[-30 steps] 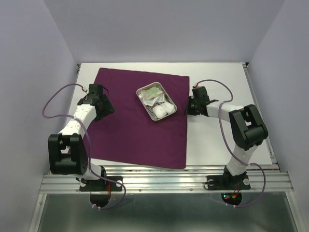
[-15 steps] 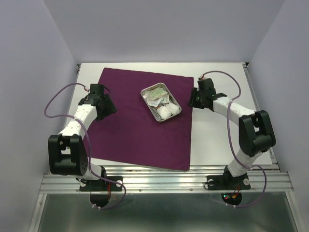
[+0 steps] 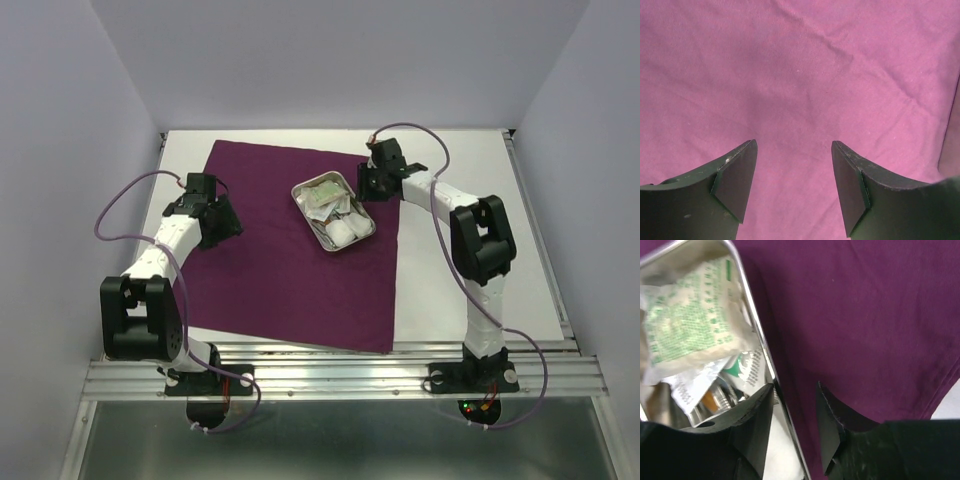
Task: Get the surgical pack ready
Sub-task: Adjust the container in the surgical kit.
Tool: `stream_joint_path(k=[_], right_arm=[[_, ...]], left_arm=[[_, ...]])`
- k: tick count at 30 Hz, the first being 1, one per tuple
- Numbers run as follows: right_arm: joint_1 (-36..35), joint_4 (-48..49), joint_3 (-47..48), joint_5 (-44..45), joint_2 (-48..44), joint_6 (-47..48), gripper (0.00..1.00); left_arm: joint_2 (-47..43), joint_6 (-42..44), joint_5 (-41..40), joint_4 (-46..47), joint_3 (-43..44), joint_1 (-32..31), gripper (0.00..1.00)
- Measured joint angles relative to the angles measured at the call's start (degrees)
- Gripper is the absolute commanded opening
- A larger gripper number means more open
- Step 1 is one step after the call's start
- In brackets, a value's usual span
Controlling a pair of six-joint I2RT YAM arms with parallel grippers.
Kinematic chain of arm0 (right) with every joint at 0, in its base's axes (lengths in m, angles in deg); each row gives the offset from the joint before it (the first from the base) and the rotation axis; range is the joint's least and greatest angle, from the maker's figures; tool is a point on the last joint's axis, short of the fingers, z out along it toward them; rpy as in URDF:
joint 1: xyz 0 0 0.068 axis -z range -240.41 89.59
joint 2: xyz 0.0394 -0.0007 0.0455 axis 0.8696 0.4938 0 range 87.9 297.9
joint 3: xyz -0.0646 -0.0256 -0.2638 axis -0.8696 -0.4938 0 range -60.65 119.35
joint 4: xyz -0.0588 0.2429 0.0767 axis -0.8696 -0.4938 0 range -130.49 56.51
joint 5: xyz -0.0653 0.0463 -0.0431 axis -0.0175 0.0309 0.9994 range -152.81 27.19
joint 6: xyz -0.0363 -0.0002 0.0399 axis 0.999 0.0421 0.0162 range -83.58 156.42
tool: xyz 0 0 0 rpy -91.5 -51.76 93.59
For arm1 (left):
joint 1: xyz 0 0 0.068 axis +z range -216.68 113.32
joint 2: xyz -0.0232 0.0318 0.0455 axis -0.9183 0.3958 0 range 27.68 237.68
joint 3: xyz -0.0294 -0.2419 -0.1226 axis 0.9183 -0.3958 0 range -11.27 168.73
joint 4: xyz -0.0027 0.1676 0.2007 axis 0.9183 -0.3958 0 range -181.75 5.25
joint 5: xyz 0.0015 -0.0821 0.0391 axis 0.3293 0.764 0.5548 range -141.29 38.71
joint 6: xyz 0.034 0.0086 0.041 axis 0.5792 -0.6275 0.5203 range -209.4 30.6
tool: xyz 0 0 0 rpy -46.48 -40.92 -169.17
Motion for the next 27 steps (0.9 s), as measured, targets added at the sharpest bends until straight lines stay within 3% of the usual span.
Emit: stream_joint_path(k=[4,9,14,27], right_arm=[[0.0,-1.9,0.6,-1.3,2.0,0.9,0.41],[-0.2,-2.0,0.7,-2.2,2.1,1.1,0.23],[-0.7,-1.9,0.7,-2.3,2.1,1.8,0.11],[-1.2,-1.8,6.6,-5.2,6.3,3.9,0.01]], left_arm=[[0.0,0.7,0.1,0.0,0.0,0.0,0.73],[0.0,1.0,0.2,0.0,0.0,0.0,0.72],[0.0,1.1,0.2,0.0,0.0,0.0,0.73],[0.0,1.1,0.4,0.0,0.0,0.0,0.73]])
